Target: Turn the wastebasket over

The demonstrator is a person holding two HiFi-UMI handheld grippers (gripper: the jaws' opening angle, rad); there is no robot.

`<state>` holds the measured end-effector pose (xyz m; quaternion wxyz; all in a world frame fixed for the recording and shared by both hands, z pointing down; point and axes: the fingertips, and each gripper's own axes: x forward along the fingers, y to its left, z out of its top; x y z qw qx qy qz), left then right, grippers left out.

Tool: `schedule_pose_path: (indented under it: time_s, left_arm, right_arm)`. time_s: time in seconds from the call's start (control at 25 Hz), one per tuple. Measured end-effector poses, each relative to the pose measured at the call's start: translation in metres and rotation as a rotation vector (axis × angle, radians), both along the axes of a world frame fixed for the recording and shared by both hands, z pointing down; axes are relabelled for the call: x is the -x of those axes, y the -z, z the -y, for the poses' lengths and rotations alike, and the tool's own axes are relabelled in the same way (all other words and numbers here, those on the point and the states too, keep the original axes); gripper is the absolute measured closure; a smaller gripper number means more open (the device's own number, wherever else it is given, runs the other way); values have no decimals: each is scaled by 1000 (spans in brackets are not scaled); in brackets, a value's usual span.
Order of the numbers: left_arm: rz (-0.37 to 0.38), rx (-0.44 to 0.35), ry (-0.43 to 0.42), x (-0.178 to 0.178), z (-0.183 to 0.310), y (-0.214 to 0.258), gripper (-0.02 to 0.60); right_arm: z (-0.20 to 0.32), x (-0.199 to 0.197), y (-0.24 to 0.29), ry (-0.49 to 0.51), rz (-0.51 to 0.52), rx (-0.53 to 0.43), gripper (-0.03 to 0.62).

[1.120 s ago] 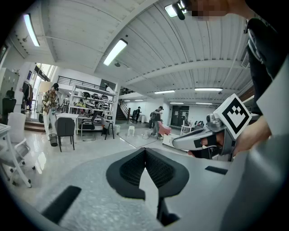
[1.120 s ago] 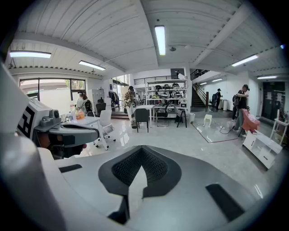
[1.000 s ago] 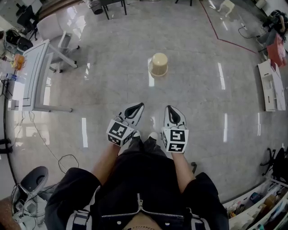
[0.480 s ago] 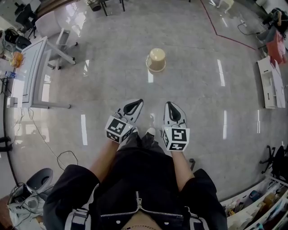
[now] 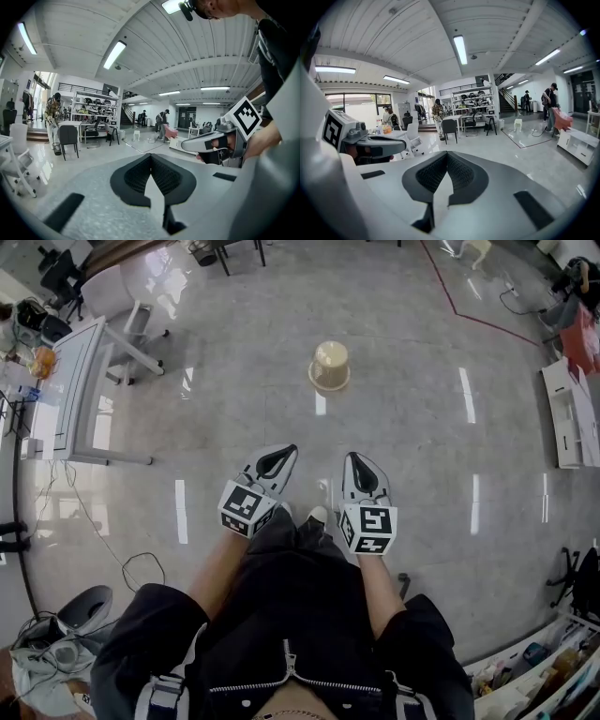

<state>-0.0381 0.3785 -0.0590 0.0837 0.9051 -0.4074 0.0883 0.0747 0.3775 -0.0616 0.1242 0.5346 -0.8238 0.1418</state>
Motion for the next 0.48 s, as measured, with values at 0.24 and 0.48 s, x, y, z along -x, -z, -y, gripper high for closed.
schedule_pose_path:
  time_s: [0.24, 0.48]
  left_arm:
    - [8, 8, 17, 3, -6, 2, 575]
    - [-2, 10, 33, 8, 3, 0, 575]
  right_arm:
    - [-4, -2, -2, 17, 6, 14, 585]
    - [3, 2, -3, 30, -6, 17, 585]
